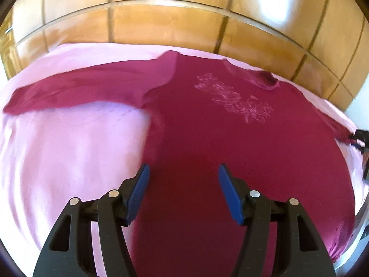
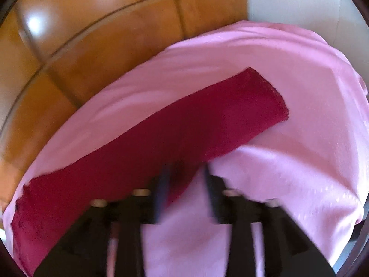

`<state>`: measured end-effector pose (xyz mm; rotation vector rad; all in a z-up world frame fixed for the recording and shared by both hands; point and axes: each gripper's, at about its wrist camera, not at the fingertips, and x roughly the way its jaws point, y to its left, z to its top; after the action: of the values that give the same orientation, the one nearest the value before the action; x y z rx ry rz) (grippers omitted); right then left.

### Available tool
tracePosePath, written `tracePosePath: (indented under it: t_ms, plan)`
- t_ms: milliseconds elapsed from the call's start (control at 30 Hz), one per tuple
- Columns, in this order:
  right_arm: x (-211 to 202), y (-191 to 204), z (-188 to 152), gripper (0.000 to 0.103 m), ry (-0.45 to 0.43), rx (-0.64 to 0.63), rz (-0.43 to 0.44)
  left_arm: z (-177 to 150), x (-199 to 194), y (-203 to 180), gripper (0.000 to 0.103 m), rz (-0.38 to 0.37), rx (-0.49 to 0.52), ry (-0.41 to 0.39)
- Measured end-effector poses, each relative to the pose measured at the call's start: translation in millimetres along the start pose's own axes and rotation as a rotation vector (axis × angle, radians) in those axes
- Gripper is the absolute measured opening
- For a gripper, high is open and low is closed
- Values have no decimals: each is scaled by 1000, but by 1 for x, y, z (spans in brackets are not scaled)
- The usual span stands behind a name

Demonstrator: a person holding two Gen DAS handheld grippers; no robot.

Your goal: Fold small clothes

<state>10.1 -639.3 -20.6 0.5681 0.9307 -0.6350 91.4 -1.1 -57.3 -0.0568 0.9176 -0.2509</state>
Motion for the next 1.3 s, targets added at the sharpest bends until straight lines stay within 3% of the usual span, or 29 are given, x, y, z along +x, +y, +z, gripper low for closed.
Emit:
tracePosePath:
  t_ms: [200,300,367,500,567,600,633,733,833,900,933,967,1033,1200,1300]
  plan:
    - [-44,56,-90,50,179,-189,351,-16,-20,35,61,17,-67,8]
    - [-67,77,-148,51,292,-259,534,-30,-25,44,61,1,-57,41]
    - [-79,84,-178,51,348,-288,605,-41,-28,45,61,-12,-37,62]
    - [-99,98,-232,49,431,-415,606,-59,-31,37,44,-22,11,71]
    - [-109,105,-255,9,415,-543,513,-63,-34,34,23,-34,29,68]
    - [-115,106,-261,9,392,-583,482,-66,-36,33,19,-45,28,68]
    - [-121,104,-263,8,373,-601,470,-67,-36,32,13,-48,35,69]
    - [-119,101,-260,8,351,-645,405,-71,-36,31,12,-45,50,76]
    - [-111,102,-252,11,375,-647,413,-69,-39,30,12,-38,58,83]
    - [-111,94,-235,25,356,-586,444,-65,-45,28,15,-23,61,62]
    - [-111,90,-226,36,338,-554,451,-62,-48,25,23,-12,72,41]
    - [-108,81,-214,47,303,-506,452,-57,-52,22,41,-2,76,13]
    - [-99,65,-185,60,244,-388,433,-48,-56,18,63,-8,66,-35]
    - [-59,0,-119,60,142,-13,364,-19,-45,-6,63,-57,63,-84]
    - [-28,-40,-75,54,80,206,329,-8,-29,-20,63,-90,55,-76]
